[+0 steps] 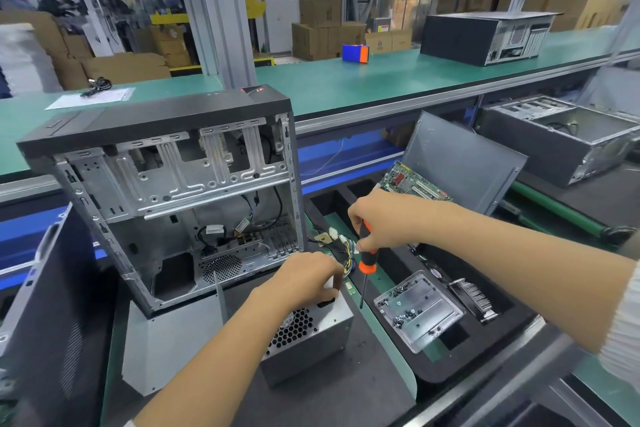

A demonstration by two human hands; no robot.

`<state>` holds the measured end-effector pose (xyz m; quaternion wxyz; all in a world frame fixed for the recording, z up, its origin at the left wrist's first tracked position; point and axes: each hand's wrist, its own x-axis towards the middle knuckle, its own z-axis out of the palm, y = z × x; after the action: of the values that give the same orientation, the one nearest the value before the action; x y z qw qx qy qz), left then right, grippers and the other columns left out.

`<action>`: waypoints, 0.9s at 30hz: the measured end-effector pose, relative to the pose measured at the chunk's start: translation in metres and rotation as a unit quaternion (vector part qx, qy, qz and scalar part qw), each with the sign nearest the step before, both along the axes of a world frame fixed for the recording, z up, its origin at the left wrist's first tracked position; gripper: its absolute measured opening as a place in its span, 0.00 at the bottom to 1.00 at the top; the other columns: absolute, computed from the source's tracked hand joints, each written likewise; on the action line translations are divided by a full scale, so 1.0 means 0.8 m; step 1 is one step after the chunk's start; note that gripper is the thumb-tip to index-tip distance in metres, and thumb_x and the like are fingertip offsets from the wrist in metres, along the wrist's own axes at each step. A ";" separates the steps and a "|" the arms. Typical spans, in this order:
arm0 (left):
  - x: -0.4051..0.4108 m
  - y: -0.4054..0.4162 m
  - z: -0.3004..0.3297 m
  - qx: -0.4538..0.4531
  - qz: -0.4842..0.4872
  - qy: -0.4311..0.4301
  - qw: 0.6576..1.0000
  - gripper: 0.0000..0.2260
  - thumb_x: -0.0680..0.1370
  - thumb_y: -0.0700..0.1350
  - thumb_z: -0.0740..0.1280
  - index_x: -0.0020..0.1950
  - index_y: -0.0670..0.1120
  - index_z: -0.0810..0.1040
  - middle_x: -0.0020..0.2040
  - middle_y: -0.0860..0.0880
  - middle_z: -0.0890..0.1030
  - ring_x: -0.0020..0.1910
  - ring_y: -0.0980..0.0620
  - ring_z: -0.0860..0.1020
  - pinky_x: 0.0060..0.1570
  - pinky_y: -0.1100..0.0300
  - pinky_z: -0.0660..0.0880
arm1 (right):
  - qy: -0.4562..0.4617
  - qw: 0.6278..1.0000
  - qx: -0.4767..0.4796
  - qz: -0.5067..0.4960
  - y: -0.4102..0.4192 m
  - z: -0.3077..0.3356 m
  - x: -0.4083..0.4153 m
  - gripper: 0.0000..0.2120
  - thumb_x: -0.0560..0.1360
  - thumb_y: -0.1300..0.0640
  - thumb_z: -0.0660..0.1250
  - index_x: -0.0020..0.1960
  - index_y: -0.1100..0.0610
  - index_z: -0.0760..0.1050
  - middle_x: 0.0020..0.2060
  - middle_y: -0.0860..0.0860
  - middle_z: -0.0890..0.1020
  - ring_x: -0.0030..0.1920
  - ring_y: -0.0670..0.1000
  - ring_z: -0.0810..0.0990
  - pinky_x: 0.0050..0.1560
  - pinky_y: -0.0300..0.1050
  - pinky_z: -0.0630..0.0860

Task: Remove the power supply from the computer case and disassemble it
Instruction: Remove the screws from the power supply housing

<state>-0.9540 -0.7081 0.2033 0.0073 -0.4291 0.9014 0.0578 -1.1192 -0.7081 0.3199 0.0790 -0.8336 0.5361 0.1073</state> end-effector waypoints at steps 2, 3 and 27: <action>-0.008 0.000 0.003 -0.010 -0.002 -0.038 0.999 0.05 0.75 0.45 0.65 0.50 0.52 0.78 0.51 0.51 0.81 0.51 0.46 0.78 0.41 0.58 0.67 | 0.006 1.000 0.000 0.005 0.002 0.000 0.001 0.12 0.73 0.49 0.70 0.50 0.57 0.73 0.37 0.50 0.75 0.45 0.58 0.82 0.45 0.52 0.79; -0.011 0.000 0.004 -0.009 0.001 -0.055 0.998 0.07 0.75 0.43 0.64 0.50 0.51 0.78 0.51 0.50 0.81 0.51 0.45 0.78 0.41 0.58 0.66 | 0.007 1.000 0.000 0.006 0.002 0.000 0.001 0.12 0.74 0.49 0.70 0.49 0.56 0.73 0.36 0.50 0.74 0.45 0.58 0.82 0.44 0.51 0.79; -0.064 0.024 0.008 -0.092 -0.013 -0.286 0.954 0.07 0.80 0.38 0.60 0.54 0.44 0.77 0.52 0.48 0.81 0.51 0.45 0.79 0.41 0.56 0.63 | 0.005 1.000 -0.014 0.007 0.006 -0.004 -0.002 0.11 0.74 0.50 0.69 0.47 0.56 0.73 0.38 0.52 0.75 0.47 0.57 0.80 0.37 0.45 0.72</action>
<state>-1.0049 -0.6890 0.2100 0.2255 -0.4152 0.8684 -0.1505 -1.1206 -0.7035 0.3165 0.0644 -0.8378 0.5320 0.1047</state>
